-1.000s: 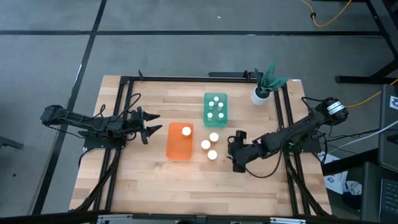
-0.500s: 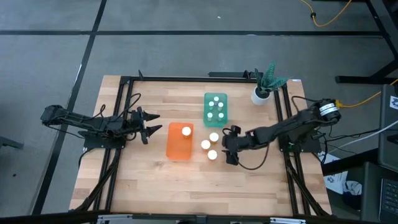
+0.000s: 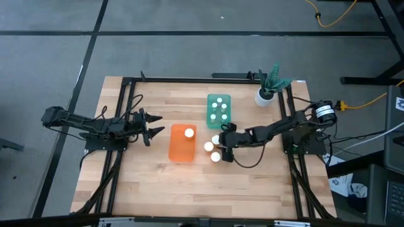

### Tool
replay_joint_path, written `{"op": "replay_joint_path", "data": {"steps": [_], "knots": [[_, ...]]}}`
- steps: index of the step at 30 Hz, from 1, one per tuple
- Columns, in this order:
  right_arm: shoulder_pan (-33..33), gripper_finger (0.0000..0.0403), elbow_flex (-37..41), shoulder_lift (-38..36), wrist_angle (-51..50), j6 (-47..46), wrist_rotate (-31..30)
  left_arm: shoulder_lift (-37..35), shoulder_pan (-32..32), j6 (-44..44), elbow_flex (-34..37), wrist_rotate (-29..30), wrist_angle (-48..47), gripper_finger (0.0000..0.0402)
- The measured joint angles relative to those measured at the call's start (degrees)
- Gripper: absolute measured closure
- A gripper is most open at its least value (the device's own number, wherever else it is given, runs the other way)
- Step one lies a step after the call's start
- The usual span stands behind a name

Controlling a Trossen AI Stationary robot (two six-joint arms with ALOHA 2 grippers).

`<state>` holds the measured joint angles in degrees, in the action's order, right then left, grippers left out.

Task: Pick and place medicine bottles into bin by pill shape (circle, oval)
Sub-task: Put the large orange medicine bottle into the orange bin

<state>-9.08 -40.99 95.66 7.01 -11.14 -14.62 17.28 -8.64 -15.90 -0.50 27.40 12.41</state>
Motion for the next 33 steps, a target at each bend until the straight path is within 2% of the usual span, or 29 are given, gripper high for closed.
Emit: {"op": "replay_joint_path", "data": {"steps": [3, 8, 14, 22, 25, 33], "knots": [[0.0, 0.0150, 0.0, 0.0, 2.7, 1.7, 0.7, 0.0, 0.0, 0.0, 0.0, 0.0, 0.0, 0.0139], [0.7, 0.0150, 0.0, 0.0, 2.5, 2.7, -0.6, 0.0, 0.0, 0.0, 0.0, 0.0, 0.0, 0.0139], [1.0, 0.0150, -2.0, 0.0, 1.8, 4.4, 0.6, 0.0, 0.0, 0.0, 0.0, 0.0, 0.0, 0.0139], [1.0, 0.0150, -8.9, 0.0, -13.8, 2.4, 1.3, 0.0, 0.0, 0.0, 0.0, 0.0, 0.0, 0.0139], [1.0, 0.0150, -11.6, 0.0, -16.4, 3.2, 1.4, 0.0, 0.0, 0.0, 0.0, 0.0, 0.0, 0.0139], [2.7, 0.0150, -18.7, 0.0, -26.2, 5.8, 8.0, 0.0, 0.0, 0.0, 0.0, 0.0, 0.0, 0.0139]]}}
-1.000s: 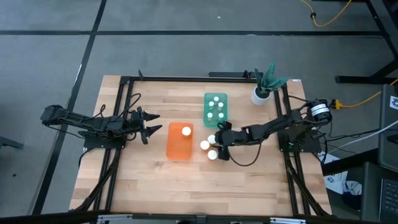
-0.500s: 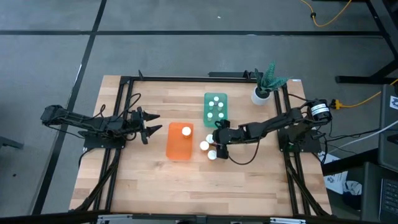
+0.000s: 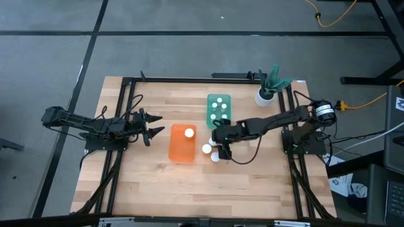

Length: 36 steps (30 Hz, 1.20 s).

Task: Pick and place medicine bottles into bin by pill shape (circle, oval)
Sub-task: Put the large orange medicine bottle into the orange bin

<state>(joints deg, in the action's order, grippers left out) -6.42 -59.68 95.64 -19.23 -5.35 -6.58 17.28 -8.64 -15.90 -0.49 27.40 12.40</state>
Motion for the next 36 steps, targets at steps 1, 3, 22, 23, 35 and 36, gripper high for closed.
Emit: {"op": "replay_joint_path", "data": {"steps": [1, 3, 22, 23, 35, 36], "knots": [[0.3, 0.0150, -0.5, 0.0, -0.9, 0.0, 0.8, 0.0, 0.0, 0.0, 0.0, 0.0, 0.0, 0.0139], [0.8, 0.0150, -1.0, 0.0, -1.2, 0.6, 1.8, 0.0, 0.0, 0.0, 0.0, 0.0, 0.0, 0.0139], [0.9, 0.0150, -4.0, 0.0, -14.8, -3.6, 2.2, 0.0, 0.0, 0.1, 0.0, 0.0, -0.1, 0.0139], [0.9, 0.0150, -4.0, 0.0, -14.6, -4.8, 1.8, 0.0, 0.0, 0.1, 0.0, 0.0, -0.1, 0.0139], [0.9, 0.0091, -4.0, 0.0, -13.8, -9.5, 0.2, 0.0, 0.0, 0.0, 0.0, 0.0, -0.2, 0.0139], [0.9, 0.0089, -4.0, 0.0, -13.8, -9.7, 0.3, 0.0, 0.0, 0.0, 0.0, 0.0, -0.2, 0.0139]]}}
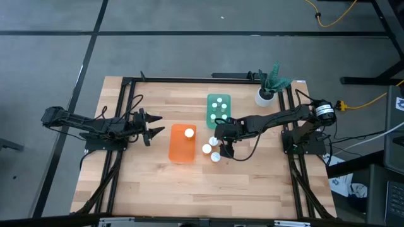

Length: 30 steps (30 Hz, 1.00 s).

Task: Pick and place medicine bottles into bin by pill shape (circle, oval)
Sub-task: Put the large orange medicine bottle into the orange bin

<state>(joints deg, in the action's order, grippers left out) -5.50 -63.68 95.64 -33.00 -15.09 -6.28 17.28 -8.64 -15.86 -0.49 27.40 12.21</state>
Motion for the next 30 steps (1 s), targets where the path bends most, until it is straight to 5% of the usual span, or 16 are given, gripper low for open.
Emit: {"op": "replay_joint_path", "data": {"steps": [14, 30], "knots": [[0.0, 0.0088, 0.0, 4.9, -3.0, 3.9, 3.4, 0.0, 0.0, 0.0, 0.0, 0.0, -0.2, 0.0139], [0.9, 0.0088, -2.7, 7.8, 7.1, 11.1, -1.4, 0.0, 0.0, 0.0, 0.0, 0.0, -0.3, 0.0139]]}}
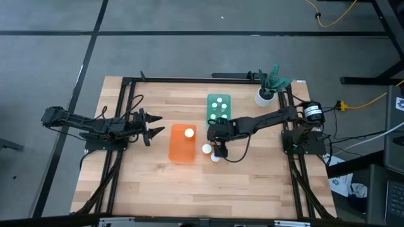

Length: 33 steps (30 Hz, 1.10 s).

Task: Pick and place medicine bottles into bin by pill shape (circle, oval)
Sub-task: Put the large orange medicine bottle into the orange bin

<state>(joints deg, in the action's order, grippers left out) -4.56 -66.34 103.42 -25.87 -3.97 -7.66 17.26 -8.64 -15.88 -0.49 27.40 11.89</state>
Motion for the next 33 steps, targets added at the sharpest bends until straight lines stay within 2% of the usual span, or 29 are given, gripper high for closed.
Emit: {"op": "replay_joint_path", "data": {"steps": [5, 33], "knots": [[-0.1, 0.0088, -1.9, 0.0, 0.6, 1.6, 0.2, 0.0, 0.0, 0.0, 0.0, 0.3, -0.3, 0.0139], [0.3, 0.0094, -2.1, 3.3, 2.6, 3.0, -0.3, 0.0, 0.0, 0.5, 0.0, 0.6, -1.0, 0.0139]]}}
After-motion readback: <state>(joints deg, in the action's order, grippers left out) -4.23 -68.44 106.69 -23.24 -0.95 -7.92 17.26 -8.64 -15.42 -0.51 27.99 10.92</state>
